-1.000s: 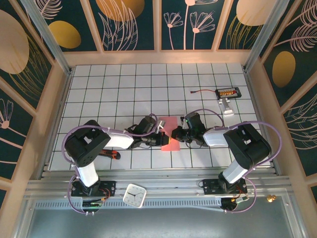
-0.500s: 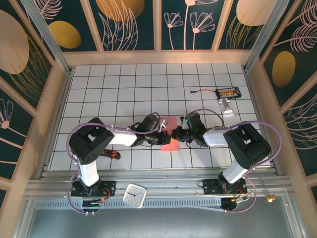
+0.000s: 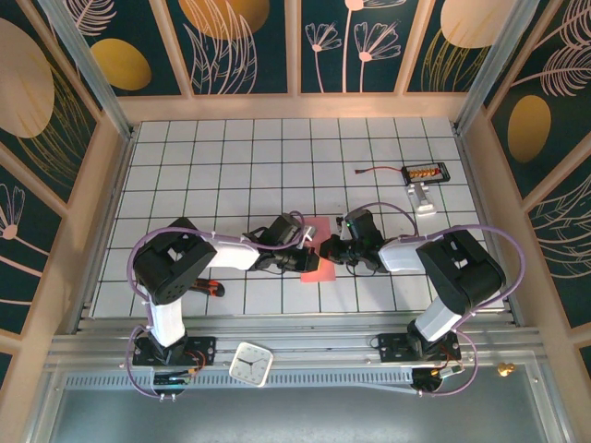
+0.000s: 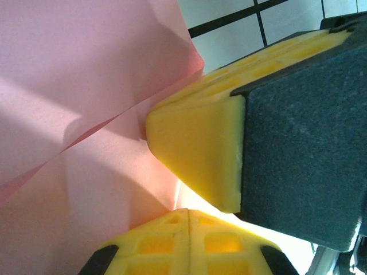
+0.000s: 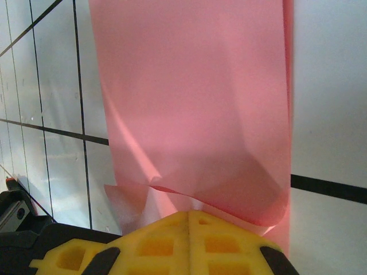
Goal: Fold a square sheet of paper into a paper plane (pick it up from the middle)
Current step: Fold the triangle a second time at the center of the table.
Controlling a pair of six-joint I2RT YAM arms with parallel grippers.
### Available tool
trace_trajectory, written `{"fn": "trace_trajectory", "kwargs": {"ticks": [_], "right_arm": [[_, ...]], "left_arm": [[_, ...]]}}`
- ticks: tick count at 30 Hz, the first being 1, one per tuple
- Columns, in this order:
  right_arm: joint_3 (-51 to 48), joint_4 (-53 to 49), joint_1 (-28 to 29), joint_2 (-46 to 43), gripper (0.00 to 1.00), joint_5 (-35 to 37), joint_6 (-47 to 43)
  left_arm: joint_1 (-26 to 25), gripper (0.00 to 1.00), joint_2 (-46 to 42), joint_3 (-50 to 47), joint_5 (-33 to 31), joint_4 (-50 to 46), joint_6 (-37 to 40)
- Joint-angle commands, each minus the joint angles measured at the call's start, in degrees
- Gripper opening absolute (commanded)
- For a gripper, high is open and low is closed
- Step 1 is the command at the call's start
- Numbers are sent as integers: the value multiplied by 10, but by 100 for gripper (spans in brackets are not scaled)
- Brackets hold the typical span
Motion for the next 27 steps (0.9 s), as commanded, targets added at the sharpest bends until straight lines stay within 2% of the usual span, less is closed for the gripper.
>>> {"fn": "trace_trajectory", "kwargs": {"ticks": [1, 13, 27], "right_arm": [[-19, -73, -3, 36, 0, 28, -13], [-15, -85, -3, 37, 0, 32, -17], [-13, -91, -3, 40, 0, 36, -18]], "left_arm": [[-3, 0, 15, -8, -13, -70, 26], [-12, 0, 1, -32, -20, -141, 64], [-13, 0, -35, -77, 13, -126, 44]]}}
